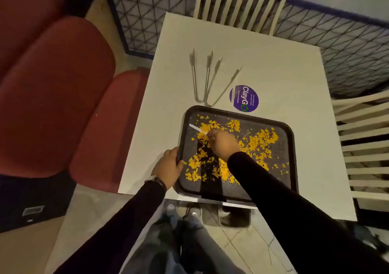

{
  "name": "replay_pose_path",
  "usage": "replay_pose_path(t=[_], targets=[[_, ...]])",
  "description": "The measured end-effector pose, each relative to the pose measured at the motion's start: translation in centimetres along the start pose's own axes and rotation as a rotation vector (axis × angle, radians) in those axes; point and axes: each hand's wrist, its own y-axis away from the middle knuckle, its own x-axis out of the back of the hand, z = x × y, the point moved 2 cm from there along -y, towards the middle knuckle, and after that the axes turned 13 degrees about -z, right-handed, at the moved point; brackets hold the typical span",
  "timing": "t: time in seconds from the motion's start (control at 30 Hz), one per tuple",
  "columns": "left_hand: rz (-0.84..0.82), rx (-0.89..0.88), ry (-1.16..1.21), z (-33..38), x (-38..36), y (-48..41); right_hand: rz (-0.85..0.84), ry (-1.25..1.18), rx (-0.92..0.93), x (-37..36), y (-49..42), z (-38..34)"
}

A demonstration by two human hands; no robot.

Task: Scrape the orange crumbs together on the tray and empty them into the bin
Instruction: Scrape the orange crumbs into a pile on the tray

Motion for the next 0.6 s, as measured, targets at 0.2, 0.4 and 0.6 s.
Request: replay_pose_path(t=[0.2,0.4,0.6], targets=[[-0.03,0.066,-0.056,0.6,0.1,-0.9,-0.016,0.139,0.026,1.1,-4.5,-1.8],[0.001,0.063,-0.047,0.7,0.2,-0.9,-0.002,0.223,-0.006,-0.1,-6.3,-2.7],[-0.004,0.091,0.011,0.4,-0.4,-0.8,0.042,0.224,-0.003,-0.7,-5.7,-2.0]])
